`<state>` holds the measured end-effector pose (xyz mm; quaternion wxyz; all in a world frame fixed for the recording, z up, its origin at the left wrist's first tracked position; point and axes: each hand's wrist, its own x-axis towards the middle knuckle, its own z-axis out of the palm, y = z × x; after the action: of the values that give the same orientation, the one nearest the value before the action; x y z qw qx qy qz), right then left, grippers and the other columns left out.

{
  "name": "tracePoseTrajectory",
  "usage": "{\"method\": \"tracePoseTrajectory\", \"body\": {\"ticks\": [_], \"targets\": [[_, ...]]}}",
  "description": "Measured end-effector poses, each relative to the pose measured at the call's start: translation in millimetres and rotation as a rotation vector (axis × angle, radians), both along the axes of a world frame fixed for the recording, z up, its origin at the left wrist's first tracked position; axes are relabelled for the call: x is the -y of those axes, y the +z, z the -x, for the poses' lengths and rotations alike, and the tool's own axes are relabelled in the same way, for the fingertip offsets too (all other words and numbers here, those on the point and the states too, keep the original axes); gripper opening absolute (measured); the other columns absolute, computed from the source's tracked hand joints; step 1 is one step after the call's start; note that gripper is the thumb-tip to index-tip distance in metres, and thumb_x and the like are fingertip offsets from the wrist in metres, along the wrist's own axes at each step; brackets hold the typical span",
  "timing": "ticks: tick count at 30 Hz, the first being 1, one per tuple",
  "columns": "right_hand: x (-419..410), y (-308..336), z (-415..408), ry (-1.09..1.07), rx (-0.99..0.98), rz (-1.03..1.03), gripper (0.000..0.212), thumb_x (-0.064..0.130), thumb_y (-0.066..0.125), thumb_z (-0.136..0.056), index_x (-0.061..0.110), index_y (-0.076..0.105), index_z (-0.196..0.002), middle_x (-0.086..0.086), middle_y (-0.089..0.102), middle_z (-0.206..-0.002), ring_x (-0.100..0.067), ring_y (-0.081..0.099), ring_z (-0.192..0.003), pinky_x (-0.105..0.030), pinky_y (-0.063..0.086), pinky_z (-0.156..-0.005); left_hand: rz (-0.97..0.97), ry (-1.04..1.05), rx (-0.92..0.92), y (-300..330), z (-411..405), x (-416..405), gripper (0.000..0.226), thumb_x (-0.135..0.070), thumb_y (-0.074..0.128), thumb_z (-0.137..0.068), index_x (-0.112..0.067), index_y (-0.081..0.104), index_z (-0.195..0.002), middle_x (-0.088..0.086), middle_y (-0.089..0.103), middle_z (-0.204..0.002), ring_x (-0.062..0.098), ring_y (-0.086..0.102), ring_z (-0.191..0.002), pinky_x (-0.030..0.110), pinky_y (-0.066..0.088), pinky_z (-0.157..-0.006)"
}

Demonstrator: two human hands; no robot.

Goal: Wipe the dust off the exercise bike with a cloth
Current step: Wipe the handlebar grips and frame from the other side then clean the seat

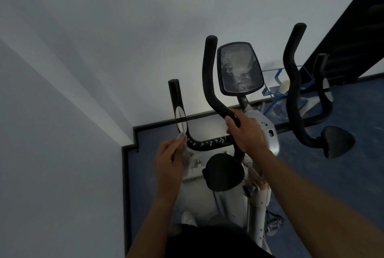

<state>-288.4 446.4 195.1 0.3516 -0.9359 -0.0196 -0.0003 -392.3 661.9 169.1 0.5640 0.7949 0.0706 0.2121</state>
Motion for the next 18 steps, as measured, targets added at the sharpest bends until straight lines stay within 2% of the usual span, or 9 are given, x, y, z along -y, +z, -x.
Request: {"method": "tracePoseTrajectory", "body": {"ticks": [3,7,9,12,16,18], "targets": [[0.6,-1.1,-0.3,-0.001,0.006,0.000,0.033,0.049,0.047,-0.102,0.031,0.059,-0.127,0.008,0.069,-0.075,-0.002,0.066,-0.071,-0.043,0.060,-0.079,-0.046,0.066,0.022,10.5,-4.8,-1.8,0.027,-0.007,0.065,-0.097,-0.012,0.071,-0.123,-0.009,0.064,-0.110,0.009,0.063,-0.103,0.016,0.049,-0.089],[0.1,-0.5,-1.2,0.002,0.013,0.001,0.032,0.049,0.047,-0.102,0.032,0.059,-0.125,0.009,0.069,-0.075,-0.001,0.066,-0.070,-0.043,0.060,-0.078,-0.185,-0.056,0.050,13.7,-10.9,-5.5,0.023,-0.006,0.069,-0.093,-0.014,0.072,-0.115,-0.004,0.060,-0.109,0.001,0.058,-0.098,0.011,0.046,-0.087],[0.0,0.4,-0.5,0.003,0.016,-0.005,0.031,0.047,0.047,-0.102,0.031,0.059,-0.126,0.008,0.070,-0.075,0.000,0.066,-0.070,-0.042,0.060,-0.078,-0.164,-0.049,0.030,4.6,-4.7,-11.1,0.020,-0.007,0.069,-0.094,-0.017,0.072,-0.111,-0.001,0.058,-0.101,0.004,0.058,-0.090,0.012,0.046,-0.079],[0.2,0.1,0.1,-0.002,0.015,-0.009,0.032,0.046,0.048,-0.103,0.031,0.059,-0.128,0.008,0.070,-0.075,-0.001,0.067,-0.071,-0.040,0.059,-0.079,-0.120,0.003,0.006,1.9,1.9,-15.3,0.022,-0.005,0.068,-0.095,-0.015,0.072,-0.115,0.002,0.058,-0.097,0.009,0.057,-0.086,0.014,0.045,-0.075],[0.1,-0.9,-0.7,-0.002,0.018,-0.016,0.032,0.048,0.047,-0.102,0.032,0.059,-0.126,0.008,0.071,-0.074,-0.002,0.068,-0.071,-0.039,0.059,-0.078,-0.266,-0.122,0.058,9.3,-5.2,-7.3,0.024,-0.013,0.067,-0.094,-0.008,0.072,-0.117,0.003,0.058,-0.106,0.010,0.058,-0.090,0.018,0.051,-0.080],[0.5,-0.2,-0.5,-0.005,0.019,-0.017,0.030,0.047,0.048,-0.102,0.031,0.060,-0.126,0.008,0.071,-0.075,0.000,0.067,-0.071,-0.038,0.058,-0.078,-0.298,-0.131,0.039,2.1,-4.2,-6.9,0.022,-0.010,0.071,-0.093,-0.009,0.074,-0.114,0.003,0.057,-0.105,0.010,0.058,-0.089,0.021,0.052,-0.080]]}}
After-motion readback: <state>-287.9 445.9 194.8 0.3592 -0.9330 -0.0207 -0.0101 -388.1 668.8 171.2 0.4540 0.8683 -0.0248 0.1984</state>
